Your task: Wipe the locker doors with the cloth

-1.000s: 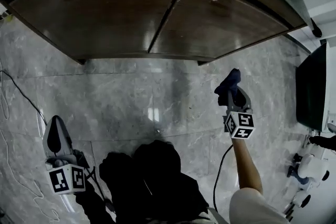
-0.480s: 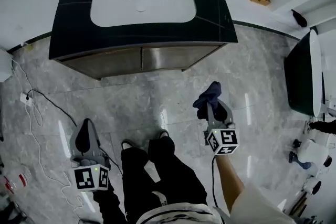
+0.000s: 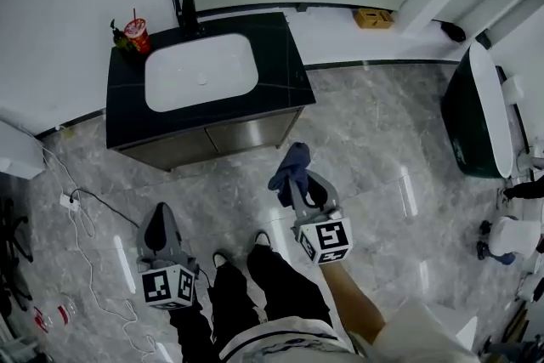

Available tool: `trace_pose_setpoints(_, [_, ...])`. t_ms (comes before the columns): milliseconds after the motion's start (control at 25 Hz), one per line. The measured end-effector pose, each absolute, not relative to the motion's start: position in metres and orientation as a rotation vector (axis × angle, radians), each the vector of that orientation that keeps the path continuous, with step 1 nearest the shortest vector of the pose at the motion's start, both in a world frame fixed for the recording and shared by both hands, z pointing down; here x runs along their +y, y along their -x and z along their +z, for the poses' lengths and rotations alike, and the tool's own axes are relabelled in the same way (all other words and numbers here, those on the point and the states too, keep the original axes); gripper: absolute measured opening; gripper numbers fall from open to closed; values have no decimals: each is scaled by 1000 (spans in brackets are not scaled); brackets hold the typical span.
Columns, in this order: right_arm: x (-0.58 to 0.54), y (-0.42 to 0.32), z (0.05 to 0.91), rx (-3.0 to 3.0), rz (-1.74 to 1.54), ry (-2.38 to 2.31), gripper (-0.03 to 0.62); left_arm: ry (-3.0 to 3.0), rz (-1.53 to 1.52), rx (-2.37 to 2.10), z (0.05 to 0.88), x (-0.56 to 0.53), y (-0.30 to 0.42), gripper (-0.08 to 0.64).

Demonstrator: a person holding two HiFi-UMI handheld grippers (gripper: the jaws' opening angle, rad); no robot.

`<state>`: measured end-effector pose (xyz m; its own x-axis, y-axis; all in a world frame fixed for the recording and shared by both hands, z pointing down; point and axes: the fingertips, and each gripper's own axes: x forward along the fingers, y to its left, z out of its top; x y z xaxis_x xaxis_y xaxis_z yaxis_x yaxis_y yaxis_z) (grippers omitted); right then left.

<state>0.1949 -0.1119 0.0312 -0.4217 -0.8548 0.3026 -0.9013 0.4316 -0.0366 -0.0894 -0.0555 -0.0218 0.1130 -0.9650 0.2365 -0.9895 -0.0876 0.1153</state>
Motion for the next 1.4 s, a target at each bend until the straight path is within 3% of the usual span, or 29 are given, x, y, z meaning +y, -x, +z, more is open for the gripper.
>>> trace_pose_setpoints(440, [-28,-185,-74,-2566,222,-1628,75,-2284,127,-1899,-103,17,70,0])
trace_pose_setpoints(840, [79,-140,-109,-2600,212,-1588,75,-2339,109,-1804,-122,115,70,0])
trace_pose_setpoints(1400, [91,-142,-139,-2695,212,-1480,75,-2320,113,-1878,-147,134,46,-1])
